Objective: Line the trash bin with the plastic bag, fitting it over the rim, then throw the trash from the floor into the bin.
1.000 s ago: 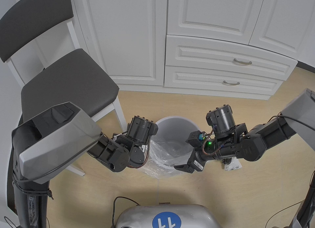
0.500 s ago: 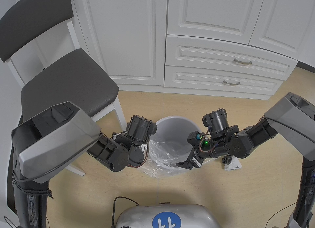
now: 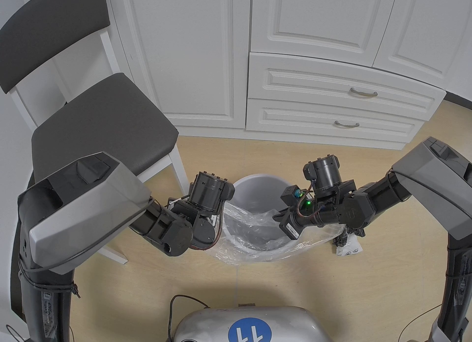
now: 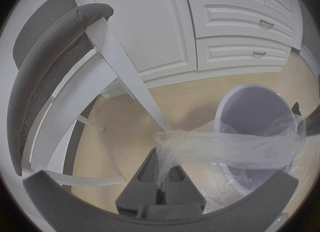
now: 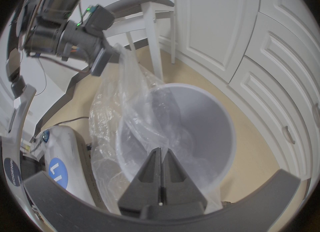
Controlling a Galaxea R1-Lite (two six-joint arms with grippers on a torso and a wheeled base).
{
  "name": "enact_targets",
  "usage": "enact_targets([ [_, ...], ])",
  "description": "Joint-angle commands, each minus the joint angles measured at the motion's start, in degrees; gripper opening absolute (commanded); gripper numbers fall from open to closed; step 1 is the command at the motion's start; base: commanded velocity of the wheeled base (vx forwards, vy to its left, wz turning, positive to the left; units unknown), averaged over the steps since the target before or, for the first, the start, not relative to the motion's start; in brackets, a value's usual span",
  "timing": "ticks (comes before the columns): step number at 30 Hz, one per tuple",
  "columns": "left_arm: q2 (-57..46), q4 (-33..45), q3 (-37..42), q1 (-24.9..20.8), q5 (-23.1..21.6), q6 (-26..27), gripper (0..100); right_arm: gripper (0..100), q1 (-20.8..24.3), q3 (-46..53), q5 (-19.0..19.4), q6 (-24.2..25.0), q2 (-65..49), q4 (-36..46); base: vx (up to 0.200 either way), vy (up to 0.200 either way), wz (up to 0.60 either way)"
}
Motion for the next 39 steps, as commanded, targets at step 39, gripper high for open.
enact_targets([
  [39,9.51,-15.39,-9.08,1.19,-1.27,-0.65,0,0,-4.51,-32.27,-11.3,27.92,20.79,-21.21,0.0,0.0,0.0],
])
